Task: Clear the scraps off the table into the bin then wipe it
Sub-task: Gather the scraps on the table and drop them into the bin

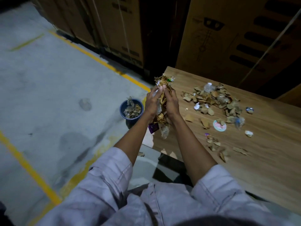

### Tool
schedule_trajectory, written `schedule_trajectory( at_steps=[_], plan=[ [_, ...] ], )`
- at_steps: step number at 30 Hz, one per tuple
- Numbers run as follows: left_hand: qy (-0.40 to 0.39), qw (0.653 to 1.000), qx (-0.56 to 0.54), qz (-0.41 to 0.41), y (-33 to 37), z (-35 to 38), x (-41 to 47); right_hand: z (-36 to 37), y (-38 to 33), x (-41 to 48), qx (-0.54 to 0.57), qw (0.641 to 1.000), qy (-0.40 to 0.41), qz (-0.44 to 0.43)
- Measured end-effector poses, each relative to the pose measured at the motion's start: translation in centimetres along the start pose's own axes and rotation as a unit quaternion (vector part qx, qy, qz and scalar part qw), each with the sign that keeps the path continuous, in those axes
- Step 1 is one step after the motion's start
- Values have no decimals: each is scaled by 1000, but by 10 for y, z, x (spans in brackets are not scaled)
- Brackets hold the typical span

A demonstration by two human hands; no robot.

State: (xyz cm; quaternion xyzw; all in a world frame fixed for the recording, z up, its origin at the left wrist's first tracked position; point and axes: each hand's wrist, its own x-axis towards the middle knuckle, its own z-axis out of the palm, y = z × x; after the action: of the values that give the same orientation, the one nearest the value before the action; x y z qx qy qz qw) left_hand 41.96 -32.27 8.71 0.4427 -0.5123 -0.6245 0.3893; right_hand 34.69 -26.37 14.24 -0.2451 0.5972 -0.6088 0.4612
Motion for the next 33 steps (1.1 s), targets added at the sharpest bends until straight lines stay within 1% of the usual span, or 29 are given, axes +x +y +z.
schedule_trajectory(
  at_steps=[6,9,13,16,20,22,24,28,33],
  plan=[
    [13,1000,-11,4,11,-71,26,75,8,14,-12,1000,4,-6],
    [2,1000,-23,16,21,-99,48,109,8,35,-14,1000,-10,-6],
    [11,999,-23,40,40,-135,97,157,3,80,-1,1000,-21,-14],
    [15,1000,-12,18,57,-164,138,193,-5,115,16,999,-40,-7],
    [18,999,-40,15,83,-198,186,241,-21,156,11,999,-48,12],
    [2,998,-61,1,88,-214,211,262,-25,174,8,998,-51,25],
    [-7,997,-78,-10,92,-228,231,278,-24,196,-8,998,-55,19],
    [-30,989,-137,-37,84,-251,281,309,-21,242,-22,998,-53,29],
    [-93,988,-106,-60,48,-278,347,327,24,313,-29,999,-11,27]
  ],
)
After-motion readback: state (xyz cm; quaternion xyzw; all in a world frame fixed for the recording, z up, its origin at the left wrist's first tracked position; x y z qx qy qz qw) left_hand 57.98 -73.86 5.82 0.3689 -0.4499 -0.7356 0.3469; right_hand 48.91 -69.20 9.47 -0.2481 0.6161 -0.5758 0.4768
